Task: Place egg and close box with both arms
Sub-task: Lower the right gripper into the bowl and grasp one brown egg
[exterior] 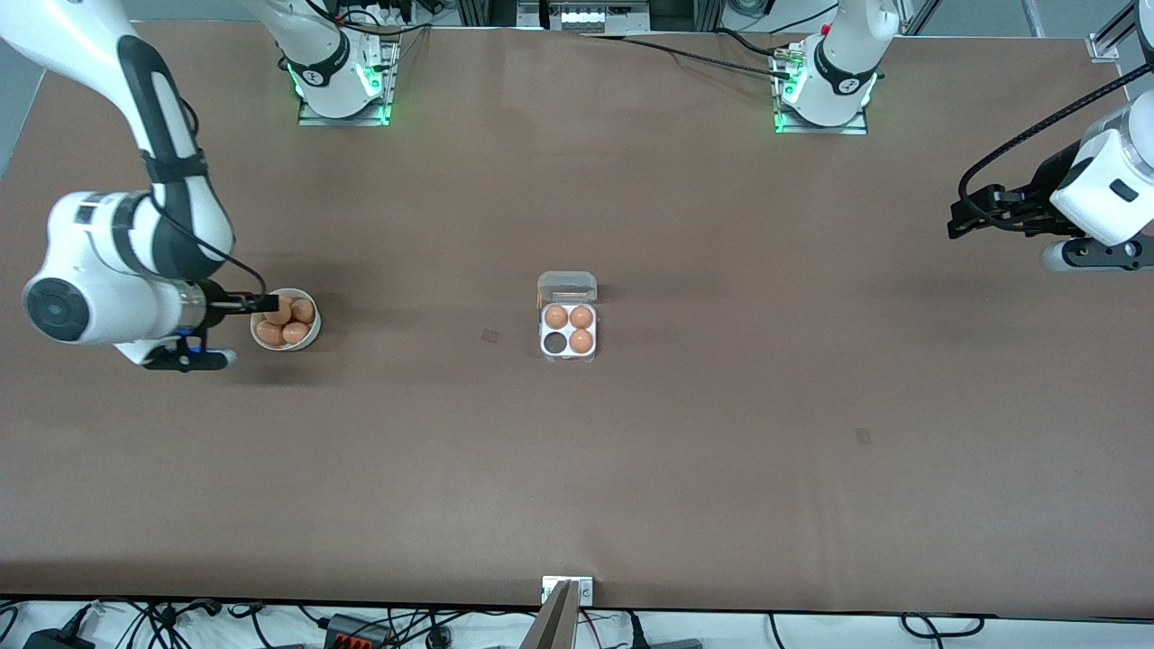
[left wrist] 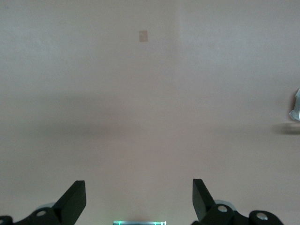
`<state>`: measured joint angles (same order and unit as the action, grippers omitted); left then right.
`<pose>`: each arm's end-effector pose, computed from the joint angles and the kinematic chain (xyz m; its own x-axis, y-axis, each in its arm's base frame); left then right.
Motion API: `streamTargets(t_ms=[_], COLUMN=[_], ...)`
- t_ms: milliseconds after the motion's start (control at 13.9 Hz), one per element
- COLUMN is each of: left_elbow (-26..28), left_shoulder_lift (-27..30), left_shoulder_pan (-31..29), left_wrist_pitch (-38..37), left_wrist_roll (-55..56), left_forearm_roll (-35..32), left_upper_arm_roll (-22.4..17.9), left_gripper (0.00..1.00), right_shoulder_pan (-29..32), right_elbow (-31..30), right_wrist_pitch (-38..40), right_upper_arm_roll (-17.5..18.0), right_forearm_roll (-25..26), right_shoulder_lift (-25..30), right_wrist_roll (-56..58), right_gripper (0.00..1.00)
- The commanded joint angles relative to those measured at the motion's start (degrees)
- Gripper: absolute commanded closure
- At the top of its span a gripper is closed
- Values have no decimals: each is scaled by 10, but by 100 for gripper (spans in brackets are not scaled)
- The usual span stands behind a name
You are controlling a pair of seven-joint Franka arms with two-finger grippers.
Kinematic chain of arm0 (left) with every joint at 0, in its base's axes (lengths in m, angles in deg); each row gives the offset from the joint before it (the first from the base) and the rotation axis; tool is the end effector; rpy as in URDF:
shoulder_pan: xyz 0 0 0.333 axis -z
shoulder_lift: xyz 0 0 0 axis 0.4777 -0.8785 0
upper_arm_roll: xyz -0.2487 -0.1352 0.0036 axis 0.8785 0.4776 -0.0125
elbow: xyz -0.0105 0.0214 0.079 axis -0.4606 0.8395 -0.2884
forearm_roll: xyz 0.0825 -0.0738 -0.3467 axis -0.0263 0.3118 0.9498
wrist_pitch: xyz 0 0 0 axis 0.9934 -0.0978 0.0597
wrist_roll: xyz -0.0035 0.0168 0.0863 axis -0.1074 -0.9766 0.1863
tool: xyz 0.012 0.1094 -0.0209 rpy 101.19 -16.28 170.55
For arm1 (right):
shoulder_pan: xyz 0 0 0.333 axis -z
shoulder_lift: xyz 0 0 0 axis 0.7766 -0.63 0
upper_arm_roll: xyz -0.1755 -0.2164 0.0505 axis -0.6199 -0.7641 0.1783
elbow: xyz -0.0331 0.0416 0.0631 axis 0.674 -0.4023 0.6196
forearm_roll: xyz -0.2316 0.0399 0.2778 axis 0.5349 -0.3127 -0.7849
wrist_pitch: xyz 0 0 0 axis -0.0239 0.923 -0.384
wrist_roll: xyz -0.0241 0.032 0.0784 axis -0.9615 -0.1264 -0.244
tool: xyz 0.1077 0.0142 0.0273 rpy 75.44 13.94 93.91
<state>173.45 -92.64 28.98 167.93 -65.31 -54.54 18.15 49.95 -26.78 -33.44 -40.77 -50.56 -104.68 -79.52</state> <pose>0.5284 -0.0199 0.5490 0.9883 0.0465 -0.1454 0.0496 -0.9986 0.0181 0.5649 -0.0077 0.2638 0.9314 0.0164 -0.3635 0.0228 -0.9997 0.0132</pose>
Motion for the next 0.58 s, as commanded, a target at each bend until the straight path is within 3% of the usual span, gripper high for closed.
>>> streamTargets(t_ms=[0, 72, 288, 505], left_elbow=[-6, -6, -6, -7], left_shoulder_lift=[-1, -1, -1, -1], left_shoulder_pan=[-1, -1, 2, 3], left_wrist_pitch=[-15, -17, -17, -17], left_wrist_roll=[-15, -33, -40, -39], left_forearm_roll=[-7, -7, -7, -12], left_upper_arm_roll=[1, 1, 1, 1], left_gripper=[3, 12, 51, 64], right_shoulder_pan=[-8, -8, -8, -5], right_elbow=[10, 10, 7, -1], right_wrist_pitch=[-17, -24, -28, -24], right_upper_arm_roll=[-1, -1, -1, -2], right_forearm_roll=[-6, -3, -2, 0], right_shoulder_lift=[-22, -29, -35, -38], right_wrist_roll=[-3, -14, -14, -14], right_gripper=[0, 0, 0, 0])
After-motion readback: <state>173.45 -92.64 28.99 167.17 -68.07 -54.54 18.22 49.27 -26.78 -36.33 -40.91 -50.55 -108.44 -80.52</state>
